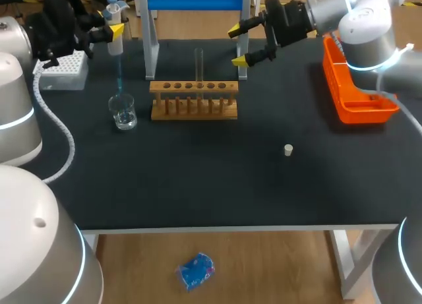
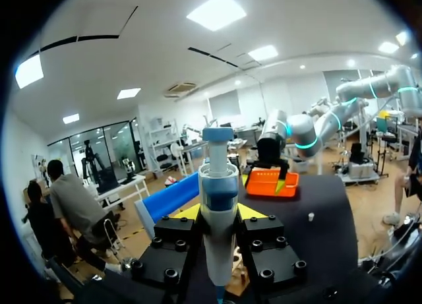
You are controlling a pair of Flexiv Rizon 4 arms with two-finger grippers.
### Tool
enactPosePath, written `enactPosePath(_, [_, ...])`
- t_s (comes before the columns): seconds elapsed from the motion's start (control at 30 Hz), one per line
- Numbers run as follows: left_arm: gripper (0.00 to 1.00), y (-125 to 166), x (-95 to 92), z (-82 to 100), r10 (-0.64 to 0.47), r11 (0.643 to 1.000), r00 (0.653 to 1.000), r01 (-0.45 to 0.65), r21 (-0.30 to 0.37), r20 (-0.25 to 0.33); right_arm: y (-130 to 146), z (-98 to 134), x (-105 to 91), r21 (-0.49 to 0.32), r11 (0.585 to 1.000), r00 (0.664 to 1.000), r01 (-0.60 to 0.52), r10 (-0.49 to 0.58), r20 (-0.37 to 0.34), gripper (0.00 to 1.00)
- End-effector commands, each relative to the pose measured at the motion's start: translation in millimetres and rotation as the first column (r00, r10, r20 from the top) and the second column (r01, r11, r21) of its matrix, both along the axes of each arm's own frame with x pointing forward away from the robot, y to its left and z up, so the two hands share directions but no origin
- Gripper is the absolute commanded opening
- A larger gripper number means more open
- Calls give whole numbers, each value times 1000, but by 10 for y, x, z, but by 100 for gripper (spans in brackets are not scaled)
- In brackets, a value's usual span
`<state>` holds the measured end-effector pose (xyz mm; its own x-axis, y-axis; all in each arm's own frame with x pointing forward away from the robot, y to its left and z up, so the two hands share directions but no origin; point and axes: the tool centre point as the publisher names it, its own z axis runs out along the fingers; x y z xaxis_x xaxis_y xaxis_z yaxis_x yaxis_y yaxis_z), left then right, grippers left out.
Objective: Invert the test tube, pick up the pipette, mount the tip to pipette, aspirate from beaker and dispense into the tube, eject the tip, return the pipette, and cap with the stopper.
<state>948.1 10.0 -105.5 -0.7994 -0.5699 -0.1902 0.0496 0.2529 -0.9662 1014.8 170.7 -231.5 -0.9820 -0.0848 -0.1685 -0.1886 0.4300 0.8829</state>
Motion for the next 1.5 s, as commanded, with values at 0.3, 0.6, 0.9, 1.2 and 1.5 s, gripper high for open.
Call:
enactPosePath(0.3, [0, -333, 72, 313, -64, 997, 995, 61, -39, -73, -4, 0, 10, -2, 1000, 1000, -2, 2, -1, 100])
enactPosePath(0.6, [0, -602, 236, 461, -117, 993, 987, 117, -6, -113, -4, 0, 10, -2, 1000, 1000, -2, 2, -1, 100])
enactPosePath(0.9, [0, -707, 295, 544, -140, 990, 984, 141, -6, -107, -4, 0, 10, -2, 1000, 1000, -2, 2, -1, 100])
enactPosePath(1.2, [0, -707, 295, 544, -140, 990, 984, 141, -6, -107, -4, 0, 10, -2, 1000, 1000, -2, 2, -1, 100])
enactPosePath(1.5, [0, -707, 295, 544, -140, 990, 984, 141, -6, -107, -4, 0, 10, -2, 1000, 1000, -2, 2, -1, 100])
